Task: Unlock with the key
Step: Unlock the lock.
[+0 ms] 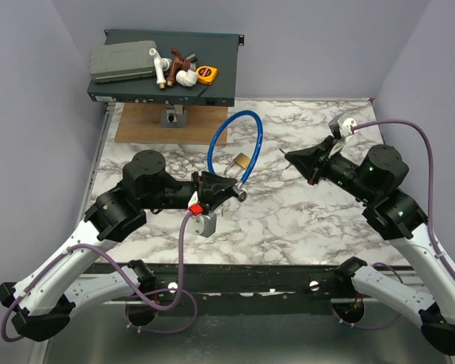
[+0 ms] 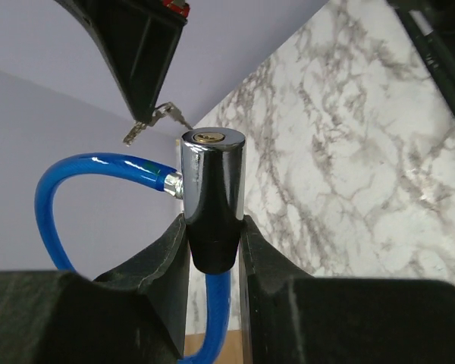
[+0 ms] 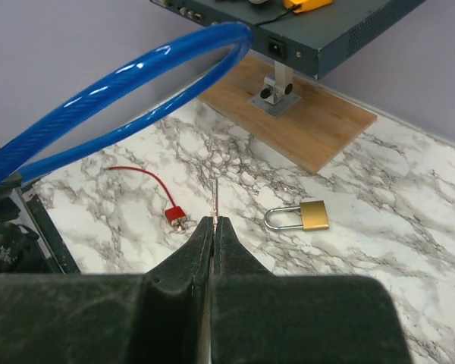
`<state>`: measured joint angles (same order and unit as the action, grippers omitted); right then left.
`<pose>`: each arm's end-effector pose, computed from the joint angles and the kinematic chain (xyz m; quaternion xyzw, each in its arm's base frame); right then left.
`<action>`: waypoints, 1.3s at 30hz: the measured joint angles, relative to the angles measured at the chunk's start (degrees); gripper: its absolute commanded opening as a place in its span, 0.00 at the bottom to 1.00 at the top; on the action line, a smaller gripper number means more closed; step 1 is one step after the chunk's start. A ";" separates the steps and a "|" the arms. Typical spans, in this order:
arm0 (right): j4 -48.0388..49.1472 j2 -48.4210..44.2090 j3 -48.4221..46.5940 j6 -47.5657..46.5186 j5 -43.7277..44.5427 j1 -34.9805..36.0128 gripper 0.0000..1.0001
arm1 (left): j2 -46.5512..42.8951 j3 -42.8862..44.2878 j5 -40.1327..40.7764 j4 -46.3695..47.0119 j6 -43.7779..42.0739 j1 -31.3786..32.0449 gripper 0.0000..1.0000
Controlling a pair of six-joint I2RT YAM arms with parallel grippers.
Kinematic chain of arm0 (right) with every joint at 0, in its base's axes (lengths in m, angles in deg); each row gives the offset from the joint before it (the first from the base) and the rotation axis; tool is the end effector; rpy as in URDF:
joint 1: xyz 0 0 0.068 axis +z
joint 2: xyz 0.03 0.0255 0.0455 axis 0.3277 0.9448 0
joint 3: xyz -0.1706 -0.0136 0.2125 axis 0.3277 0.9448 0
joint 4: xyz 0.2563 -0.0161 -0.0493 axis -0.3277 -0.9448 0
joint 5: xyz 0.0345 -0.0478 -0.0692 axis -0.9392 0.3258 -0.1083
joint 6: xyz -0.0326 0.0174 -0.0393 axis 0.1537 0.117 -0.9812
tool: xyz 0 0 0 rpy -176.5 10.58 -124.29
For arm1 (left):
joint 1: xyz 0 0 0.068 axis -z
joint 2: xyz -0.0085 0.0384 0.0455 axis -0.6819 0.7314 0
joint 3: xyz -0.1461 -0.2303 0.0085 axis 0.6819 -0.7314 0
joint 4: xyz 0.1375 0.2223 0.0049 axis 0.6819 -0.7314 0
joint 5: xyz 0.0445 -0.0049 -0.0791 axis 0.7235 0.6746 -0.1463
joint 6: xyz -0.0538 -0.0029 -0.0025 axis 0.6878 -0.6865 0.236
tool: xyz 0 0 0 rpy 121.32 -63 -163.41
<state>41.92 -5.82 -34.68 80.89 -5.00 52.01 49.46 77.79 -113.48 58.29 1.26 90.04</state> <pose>0.1389 0.1004 0.4296 -0.2442 0.6722 0.3193 0.6217 0.1032 -0.1426 0.4226 0.7025 0.2963 -0.1976 0.6162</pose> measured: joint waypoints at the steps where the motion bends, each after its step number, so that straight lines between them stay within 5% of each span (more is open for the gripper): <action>1: -0.59 0.00 -0.26 -0.57 -0.46 0.00 0.01 | -0.33 0.42 -1.38 -0.83 0.96 0.00 0.00; 18: -5.31 -1.86 -5.44 -7.19 -7.19 0.00 0.01 | 2.82 6.67 -7.78 -12.79 11.47 -0.17 0.00; 28: -9.88 6.36 -5.90 -11.47 -15.17 0.00 0.01 | 32.63 40.00 -7.32 -48.35 17.99 -5.16 0.00; 39: -13.03 4.48 -1.27 -23.67 -22.45 0.13 0.01 | 29.03 29.09 -7.96 -61.33 17.55 -6.05 0.00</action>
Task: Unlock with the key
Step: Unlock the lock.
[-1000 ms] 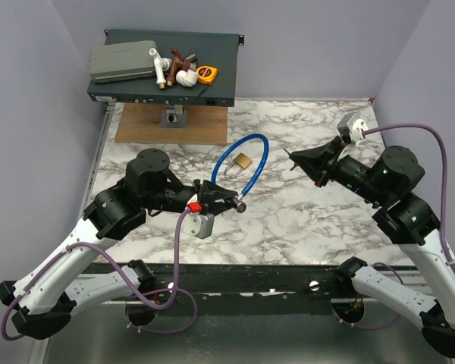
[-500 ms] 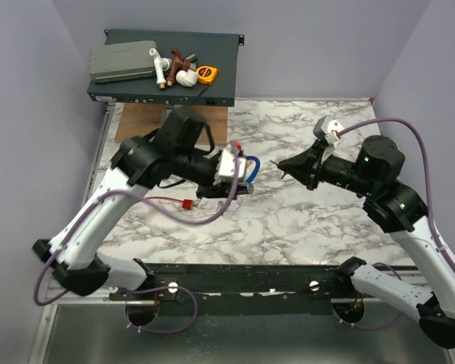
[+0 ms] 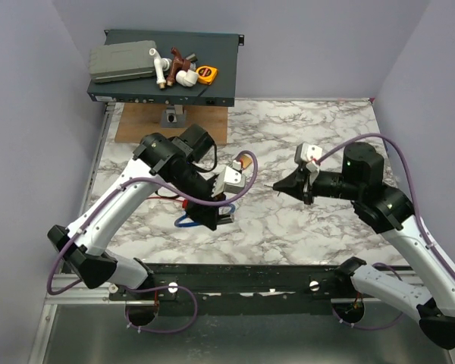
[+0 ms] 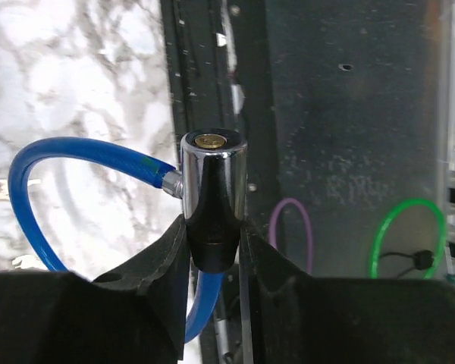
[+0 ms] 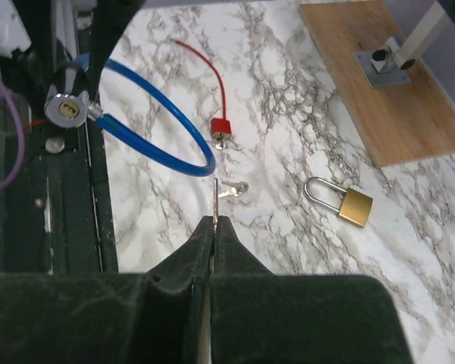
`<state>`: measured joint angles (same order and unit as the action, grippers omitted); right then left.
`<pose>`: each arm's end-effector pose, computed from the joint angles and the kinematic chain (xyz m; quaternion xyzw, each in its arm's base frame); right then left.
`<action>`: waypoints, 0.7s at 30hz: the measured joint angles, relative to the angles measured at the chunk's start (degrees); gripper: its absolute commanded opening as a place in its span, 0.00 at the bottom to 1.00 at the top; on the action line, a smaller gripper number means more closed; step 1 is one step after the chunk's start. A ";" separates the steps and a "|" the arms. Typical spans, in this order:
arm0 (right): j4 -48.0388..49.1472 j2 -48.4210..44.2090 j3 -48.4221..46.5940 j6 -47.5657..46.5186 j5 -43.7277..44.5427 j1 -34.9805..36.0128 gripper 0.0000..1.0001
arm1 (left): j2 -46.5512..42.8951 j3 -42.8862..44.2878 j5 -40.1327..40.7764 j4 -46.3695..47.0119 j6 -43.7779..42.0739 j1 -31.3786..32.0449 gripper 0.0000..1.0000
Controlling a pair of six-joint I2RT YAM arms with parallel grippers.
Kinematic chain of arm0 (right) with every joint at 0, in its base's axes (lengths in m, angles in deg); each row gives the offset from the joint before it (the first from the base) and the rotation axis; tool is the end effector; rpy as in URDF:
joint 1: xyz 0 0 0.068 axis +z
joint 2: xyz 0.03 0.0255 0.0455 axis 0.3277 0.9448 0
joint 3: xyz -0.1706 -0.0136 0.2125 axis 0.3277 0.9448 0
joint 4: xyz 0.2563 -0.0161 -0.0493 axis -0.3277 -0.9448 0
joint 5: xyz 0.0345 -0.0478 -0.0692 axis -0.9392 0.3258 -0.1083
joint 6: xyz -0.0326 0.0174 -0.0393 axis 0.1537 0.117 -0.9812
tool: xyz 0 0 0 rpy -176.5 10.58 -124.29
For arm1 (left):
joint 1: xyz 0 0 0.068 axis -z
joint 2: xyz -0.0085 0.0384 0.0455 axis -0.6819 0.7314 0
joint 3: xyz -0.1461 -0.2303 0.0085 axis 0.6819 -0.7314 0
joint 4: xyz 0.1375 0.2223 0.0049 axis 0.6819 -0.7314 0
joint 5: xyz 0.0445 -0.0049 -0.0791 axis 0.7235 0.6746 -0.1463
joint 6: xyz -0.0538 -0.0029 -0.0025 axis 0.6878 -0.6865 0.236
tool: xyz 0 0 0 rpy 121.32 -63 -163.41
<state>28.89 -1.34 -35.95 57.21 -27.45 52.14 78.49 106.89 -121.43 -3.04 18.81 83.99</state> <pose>0.1416 0.1175 0.4019 -0.4912 0.6164 0.3306 0.5191 0.1524 -0.1660 0.4033 0.6303 0.6630 -0.3827 0.1294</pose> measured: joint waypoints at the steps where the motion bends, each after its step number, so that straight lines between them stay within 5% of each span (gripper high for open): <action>1: -0.15 -0.79 1.05 -1.88 -0.79 0.04 0.01 | 0.31 -1.29 -1.03 -0.37 0.07 0.00 0.00; 8: -0.07 -7.34 8.41 -14.71 -5.25 0.28 0.01 | 6.19 -5.38 -6.19 -0.66 -0.42 0.00 0.00; 21: -0.04 -7.89 11.56 -18.84 -10.91 0.94 0.01 | 16.11 -2.95 -9.66 -0.50 -3.87 0.44 0.00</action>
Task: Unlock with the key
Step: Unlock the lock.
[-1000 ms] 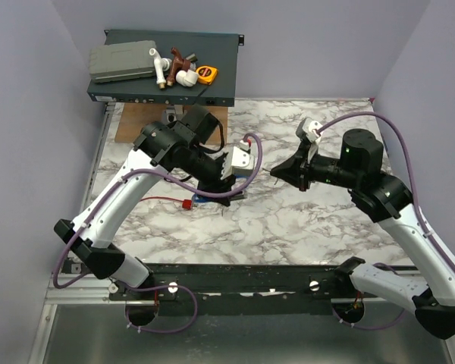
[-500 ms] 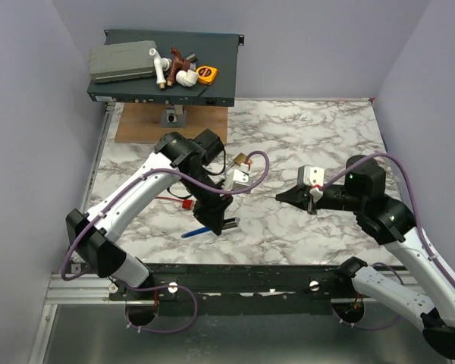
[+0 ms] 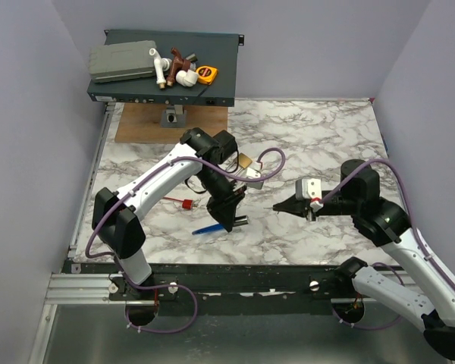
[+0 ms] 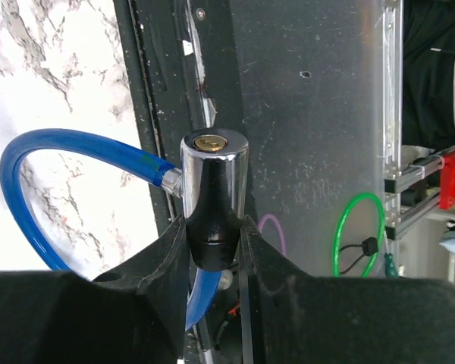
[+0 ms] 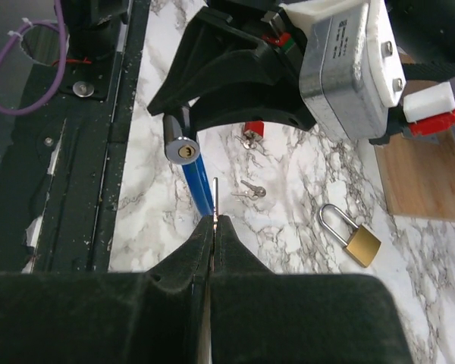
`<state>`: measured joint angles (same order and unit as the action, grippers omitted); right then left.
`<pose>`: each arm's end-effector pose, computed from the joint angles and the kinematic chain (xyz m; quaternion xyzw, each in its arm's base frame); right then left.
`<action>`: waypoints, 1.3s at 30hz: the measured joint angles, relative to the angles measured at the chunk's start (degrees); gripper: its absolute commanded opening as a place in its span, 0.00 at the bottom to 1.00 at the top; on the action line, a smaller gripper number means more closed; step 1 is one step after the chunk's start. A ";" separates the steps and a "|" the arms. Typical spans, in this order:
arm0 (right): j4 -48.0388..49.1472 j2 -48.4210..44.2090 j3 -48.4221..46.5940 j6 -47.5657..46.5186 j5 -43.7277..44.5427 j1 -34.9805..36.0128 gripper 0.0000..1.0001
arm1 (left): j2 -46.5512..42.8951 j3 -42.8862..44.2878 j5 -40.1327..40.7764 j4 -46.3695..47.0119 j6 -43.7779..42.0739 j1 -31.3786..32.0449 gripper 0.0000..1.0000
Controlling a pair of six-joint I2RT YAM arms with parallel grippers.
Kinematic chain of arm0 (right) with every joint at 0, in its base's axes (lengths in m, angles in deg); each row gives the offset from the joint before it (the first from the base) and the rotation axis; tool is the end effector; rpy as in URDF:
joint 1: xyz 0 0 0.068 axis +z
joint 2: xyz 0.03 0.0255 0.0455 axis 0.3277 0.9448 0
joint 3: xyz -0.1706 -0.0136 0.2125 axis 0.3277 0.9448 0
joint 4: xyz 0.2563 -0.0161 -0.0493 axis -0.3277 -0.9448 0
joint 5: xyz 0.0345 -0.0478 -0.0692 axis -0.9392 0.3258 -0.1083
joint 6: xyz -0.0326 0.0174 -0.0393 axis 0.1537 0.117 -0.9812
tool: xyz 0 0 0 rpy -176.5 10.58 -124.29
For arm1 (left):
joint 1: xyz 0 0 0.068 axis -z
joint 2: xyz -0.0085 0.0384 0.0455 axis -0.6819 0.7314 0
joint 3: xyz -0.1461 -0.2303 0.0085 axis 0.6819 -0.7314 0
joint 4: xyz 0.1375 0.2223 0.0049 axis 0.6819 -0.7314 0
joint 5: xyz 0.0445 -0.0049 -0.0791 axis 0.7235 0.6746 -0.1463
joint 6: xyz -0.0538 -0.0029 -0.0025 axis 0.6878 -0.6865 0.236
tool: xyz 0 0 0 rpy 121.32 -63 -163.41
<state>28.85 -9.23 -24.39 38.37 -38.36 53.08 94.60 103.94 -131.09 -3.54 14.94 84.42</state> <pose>0.1145 0.1089 0.3584 -0.6181 0.4903 0.3257 0.5210 0.2006 -0.2159 0.3273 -0.5876 -0.6648 0.4610 0.0144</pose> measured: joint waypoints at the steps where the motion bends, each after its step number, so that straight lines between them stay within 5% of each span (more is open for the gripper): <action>1: -0.02 0.13 0.04 -0.02 -0.17 0.13 0.01 | 0.42 0.22 0.02 0.04 -0.39 0.02 0.00; 22: -13.03 7.98 -4.87 -7.45 2.38 7.37 0.01 | 3.28 1.42 2.60 -0.22 -5.73 4.72 0.00; 39: -12.83 7.54 -4.79 -7.89 5.95 11.39 0.01 | 3.45 1.75 2.69 -0.24 -5.66 4.72 0.00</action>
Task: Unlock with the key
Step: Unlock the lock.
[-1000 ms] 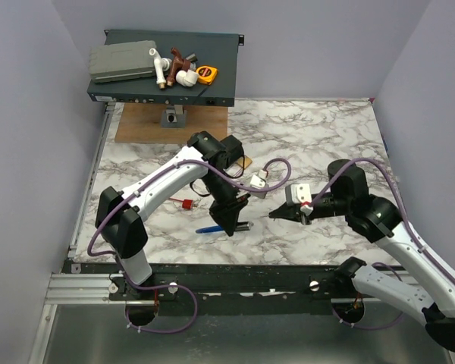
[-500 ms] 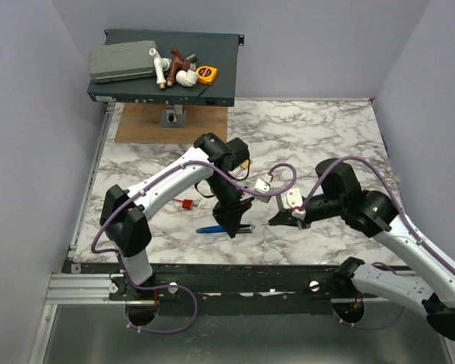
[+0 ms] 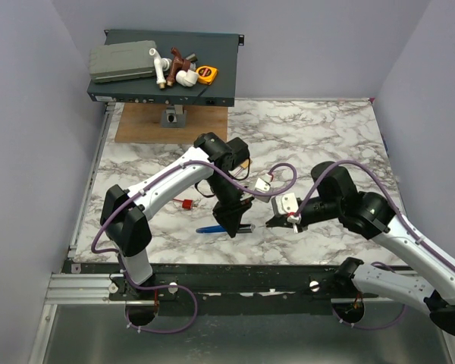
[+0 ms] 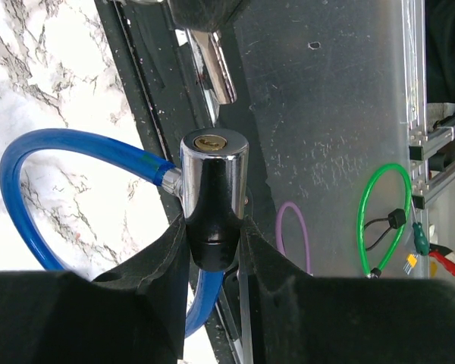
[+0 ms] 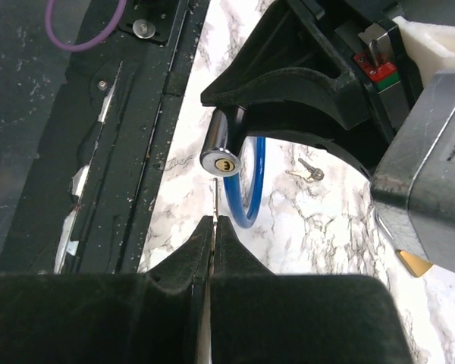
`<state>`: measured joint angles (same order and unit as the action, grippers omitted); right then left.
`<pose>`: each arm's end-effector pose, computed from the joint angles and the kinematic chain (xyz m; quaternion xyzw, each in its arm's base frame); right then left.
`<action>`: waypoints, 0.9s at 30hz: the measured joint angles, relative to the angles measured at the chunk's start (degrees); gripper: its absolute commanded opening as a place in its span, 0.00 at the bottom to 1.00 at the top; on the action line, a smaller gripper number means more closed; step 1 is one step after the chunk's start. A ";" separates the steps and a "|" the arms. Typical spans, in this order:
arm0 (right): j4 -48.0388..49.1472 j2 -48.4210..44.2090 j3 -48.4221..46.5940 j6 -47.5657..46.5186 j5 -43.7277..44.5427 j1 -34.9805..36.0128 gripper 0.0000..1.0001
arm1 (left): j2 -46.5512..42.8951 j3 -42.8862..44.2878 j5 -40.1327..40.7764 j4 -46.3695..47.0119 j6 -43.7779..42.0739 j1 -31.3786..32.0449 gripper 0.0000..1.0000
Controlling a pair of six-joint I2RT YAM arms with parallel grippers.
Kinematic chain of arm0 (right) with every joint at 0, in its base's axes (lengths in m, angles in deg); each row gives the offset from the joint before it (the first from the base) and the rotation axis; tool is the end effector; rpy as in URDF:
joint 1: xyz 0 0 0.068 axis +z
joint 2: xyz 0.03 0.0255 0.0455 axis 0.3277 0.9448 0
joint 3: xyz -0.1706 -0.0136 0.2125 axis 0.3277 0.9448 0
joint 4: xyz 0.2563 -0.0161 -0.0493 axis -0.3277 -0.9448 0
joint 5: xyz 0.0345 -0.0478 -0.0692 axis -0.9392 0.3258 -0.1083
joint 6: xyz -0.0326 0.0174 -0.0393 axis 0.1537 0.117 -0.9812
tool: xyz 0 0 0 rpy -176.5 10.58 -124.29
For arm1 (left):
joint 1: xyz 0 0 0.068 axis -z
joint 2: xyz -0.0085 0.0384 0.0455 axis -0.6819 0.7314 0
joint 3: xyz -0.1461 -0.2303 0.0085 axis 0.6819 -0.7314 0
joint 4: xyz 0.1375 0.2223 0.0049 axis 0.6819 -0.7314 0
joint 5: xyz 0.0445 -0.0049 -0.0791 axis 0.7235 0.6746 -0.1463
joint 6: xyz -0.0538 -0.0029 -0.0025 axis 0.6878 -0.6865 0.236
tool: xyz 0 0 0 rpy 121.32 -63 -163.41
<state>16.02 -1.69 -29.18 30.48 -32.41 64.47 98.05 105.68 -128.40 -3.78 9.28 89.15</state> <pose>0.1062 0.1413 0.3455 -0.6988 0.4856 0.3247 0.4127 0.1923 -0.2409 0.3165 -0.6481 -0.6209 0.4403 0.0266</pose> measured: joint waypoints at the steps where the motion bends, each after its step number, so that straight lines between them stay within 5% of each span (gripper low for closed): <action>1: 0.33 0.04 0.09 0.02 0.24 0.13 0.01 | 0.00 0.00 0.02 0.00 0.00 0.00 0.00; 27: 3.98 1.97 0.92 -0.04 4.42 3.56 0.01 | 0.00 -0.02 0.68 -0.17 0.20 0.59 0.00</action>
<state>20.00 0.28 -28.26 30.44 -28.00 68.03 98.05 105.66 -127.73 -3.96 9.48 89.74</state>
